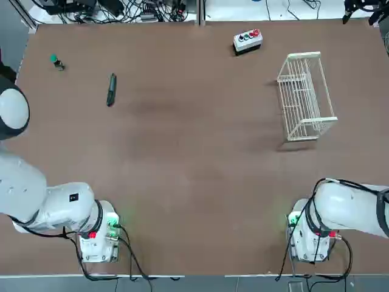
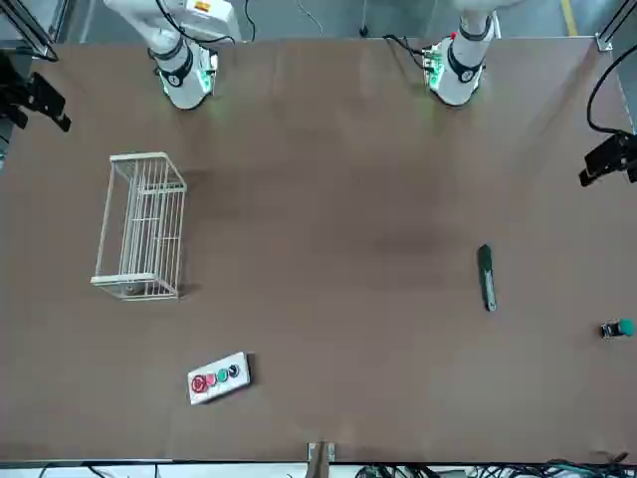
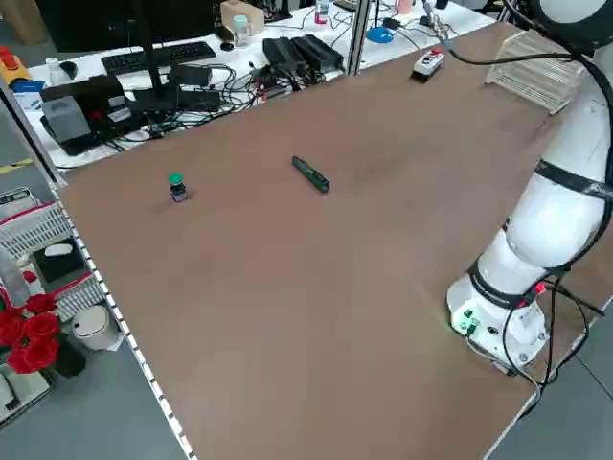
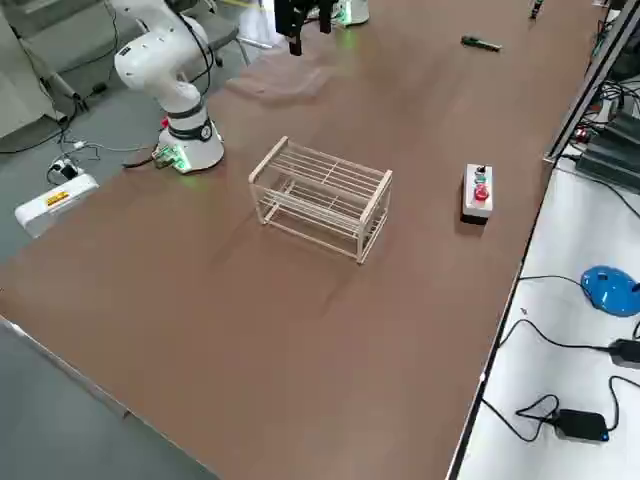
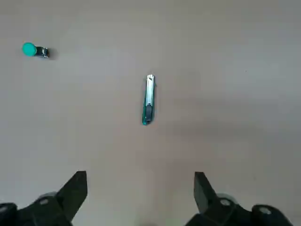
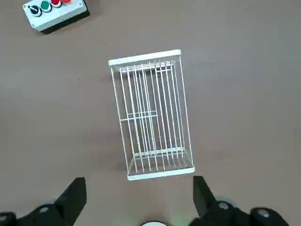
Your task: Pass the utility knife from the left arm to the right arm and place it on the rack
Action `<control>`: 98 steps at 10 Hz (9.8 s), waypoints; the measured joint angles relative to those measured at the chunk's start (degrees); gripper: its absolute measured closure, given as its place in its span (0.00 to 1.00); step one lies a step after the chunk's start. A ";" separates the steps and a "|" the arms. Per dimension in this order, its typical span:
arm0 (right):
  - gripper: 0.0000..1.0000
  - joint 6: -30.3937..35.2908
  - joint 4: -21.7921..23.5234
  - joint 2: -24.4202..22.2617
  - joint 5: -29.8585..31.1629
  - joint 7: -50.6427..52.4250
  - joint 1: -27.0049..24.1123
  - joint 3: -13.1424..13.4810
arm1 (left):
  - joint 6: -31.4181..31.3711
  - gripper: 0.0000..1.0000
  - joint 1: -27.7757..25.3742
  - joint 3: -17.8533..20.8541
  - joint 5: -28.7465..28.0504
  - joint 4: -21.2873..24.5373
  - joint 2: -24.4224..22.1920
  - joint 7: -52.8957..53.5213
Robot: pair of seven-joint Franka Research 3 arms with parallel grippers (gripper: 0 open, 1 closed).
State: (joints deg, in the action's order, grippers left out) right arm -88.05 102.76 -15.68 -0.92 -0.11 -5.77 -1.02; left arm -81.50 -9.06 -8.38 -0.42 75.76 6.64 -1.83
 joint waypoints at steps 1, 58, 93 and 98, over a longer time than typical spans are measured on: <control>0.00 0.00 0.00 0.00 0.00 0.00 0.00 0.00 | 0.00 0.00 0.00 0.00 0.00 0.00 0.00 0.00; 0.00 -10.00 1.88 0.67 -3.49 30.43 3.53 -10.57 | -36.64 0.65 5.08 -20.35 -1.07 13.70 24.01 -81.81; 0.15 -30.98 -12.23 30.59 1.13 25.35 7.47 -43.32 | -28.57 0.65 15.12 -31.56 4.28 5.83 15.18 -126.59; 0.49 -31.02 -12.62 30.68 1.77 24.79 7.36 -43.11 | -27.35 0.65 15.10 -31.62 4.37 5.67 15.08 -126.00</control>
State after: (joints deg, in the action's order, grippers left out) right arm -119.07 90.13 15.00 0.86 24.68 1.60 -44.13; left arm -108.85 6.04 -40.00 3.96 81.44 21.72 -127.83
